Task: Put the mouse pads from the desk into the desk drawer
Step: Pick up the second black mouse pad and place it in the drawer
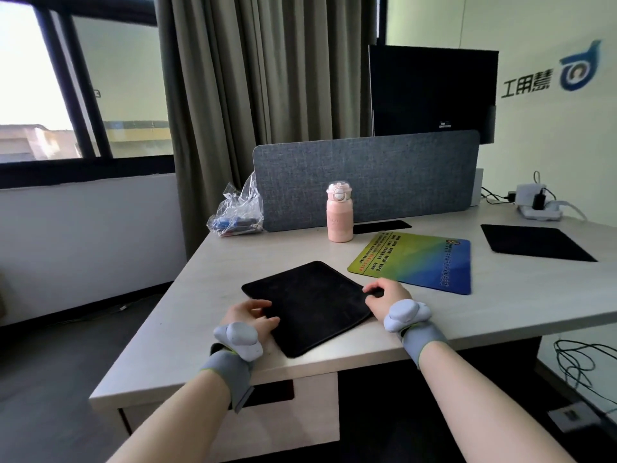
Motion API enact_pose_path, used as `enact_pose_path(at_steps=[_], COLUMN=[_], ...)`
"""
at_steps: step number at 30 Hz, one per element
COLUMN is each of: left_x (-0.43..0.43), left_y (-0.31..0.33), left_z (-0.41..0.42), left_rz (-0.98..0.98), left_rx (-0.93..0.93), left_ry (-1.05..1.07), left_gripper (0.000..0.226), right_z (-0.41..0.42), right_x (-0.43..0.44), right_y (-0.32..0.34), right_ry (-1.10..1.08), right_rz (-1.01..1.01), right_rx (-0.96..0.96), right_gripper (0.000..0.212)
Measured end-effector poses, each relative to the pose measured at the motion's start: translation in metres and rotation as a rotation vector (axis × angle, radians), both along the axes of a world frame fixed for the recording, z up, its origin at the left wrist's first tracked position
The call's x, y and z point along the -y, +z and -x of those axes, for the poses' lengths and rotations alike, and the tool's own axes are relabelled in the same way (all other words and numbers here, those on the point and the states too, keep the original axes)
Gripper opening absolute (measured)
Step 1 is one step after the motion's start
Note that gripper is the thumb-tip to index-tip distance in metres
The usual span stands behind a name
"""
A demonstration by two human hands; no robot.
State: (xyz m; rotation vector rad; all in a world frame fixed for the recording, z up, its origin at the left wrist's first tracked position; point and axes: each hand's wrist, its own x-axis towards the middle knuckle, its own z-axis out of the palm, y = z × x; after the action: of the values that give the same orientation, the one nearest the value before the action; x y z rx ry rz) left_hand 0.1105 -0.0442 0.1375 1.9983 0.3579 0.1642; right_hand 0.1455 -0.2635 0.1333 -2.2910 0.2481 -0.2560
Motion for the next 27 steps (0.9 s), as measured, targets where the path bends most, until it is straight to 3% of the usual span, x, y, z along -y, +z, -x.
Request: enact_pose_path(at_steps=[5,9,11,15,20,24,27], left_x=[0.001,-0.011,-0.017,-0.033,-0.06,-0.082,-0.09], left_y=[0.013,0.035,0.047,0.083,0.115,0.124,0.126], left_z=[0.034,0.098,0.116,0.168,0.231,0.281,0.296], left_rz=[0.006,-0.199,-0.233,-0.329,-0.299,-0.273,-0.244], left_rx=[-0.176,-0.239,-0.242,-0.128,-0.058,0.04,0.023], left_ry=[-0.028,-0.119,-0.146,-0.222,-0.137,-0.044,0.001], left_gripper=[0.043,0.046,0.046,0.041,0.037,0.031,0.031], right_z=[0.06,0.128,0.146,0.192,0.258,0.305,0.32], right_x=[-0.007,-0.013,-0.014,-0.026,-0.05,-0.069,-0.076], right_y=[0.009,0.025,0.038,0.077,0.117,0.123,0.127], right_ry=[0.01,0.18,0.235,0.24,0.25,0.282,0.341], right_rz=[-0.019,-0.142,-0.15,-0.128,-0.223,-0.239,-0.256], right_rx=[0.0,-0.074,-0.152,-0.162,-0.08,-0.067,-0.168], right_gripper=[0.025,0.056,0.057,0.036,0.026,0.034,0.04])
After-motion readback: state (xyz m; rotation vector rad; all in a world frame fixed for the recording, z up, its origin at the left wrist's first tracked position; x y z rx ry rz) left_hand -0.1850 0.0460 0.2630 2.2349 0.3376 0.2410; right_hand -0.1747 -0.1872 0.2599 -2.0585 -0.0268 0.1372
